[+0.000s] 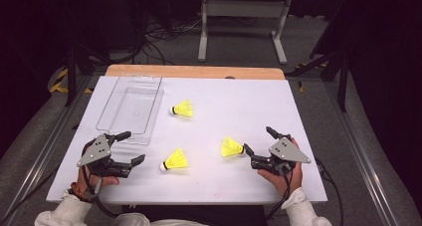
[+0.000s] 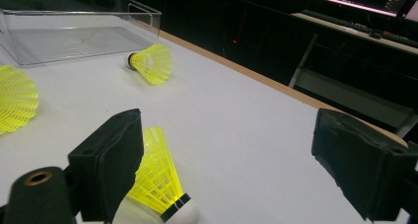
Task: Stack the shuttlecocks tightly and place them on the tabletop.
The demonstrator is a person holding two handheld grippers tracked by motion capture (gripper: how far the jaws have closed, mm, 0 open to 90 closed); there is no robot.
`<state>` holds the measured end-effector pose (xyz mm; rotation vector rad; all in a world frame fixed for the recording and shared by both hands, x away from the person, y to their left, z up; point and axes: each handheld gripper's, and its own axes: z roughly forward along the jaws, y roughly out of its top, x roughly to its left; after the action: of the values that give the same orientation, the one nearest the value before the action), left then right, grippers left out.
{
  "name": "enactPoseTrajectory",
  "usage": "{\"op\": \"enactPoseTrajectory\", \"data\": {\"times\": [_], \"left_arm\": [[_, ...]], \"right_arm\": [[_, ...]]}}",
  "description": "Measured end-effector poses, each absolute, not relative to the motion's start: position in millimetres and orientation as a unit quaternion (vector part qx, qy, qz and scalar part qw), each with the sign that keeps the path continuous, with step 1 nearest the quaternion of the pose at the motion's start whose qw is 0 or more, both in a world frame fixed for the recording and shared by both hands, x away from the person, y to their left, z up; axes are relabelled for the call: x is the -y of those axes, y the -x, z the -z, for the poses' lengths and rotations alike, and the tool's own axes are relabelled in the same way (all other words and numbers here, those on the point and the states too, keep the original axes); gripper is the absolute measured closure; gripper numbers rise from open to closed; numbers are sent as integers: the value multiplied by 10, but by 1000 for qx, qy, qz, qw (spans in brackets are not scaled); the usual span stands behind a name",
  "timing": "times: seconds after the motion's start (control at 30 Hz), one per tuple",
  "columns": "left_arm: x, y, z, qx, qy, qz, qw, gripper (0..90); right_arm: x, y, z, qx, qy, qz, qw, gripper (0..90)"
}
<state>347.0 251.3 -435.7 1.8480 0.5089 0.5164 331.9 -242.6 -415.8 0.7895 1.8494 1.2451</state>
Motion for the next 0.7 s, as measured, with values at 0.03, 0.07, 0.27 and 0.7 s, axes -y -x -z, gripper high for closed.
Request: {"op": "enactPoseTrajectory", "data": {"times": [0.03, 0.07, 0.27, 0.7], "left_arm": [[-2505, -3480, 4362, -214, -782, -215, 545, 118], [-2495, -3483, 4369, -212, -784, -213, 544, 118], [-2492, -3486, 4385, -212, -788, -207, 540, 123], [-2525, -3471, 4378, -212, -793, -207, 532, 130]], "right_arm": [[2439, -3328, 4168, -723, -311, -488, 377, 126], [2453, -3337, 4174, -723, -313, -487, 377, 126], [2511, -3357, 4175, -715, -329, -490, 374, 126], [2518, -3400, 4200, -717, -339, -478, 377, 136]]}}
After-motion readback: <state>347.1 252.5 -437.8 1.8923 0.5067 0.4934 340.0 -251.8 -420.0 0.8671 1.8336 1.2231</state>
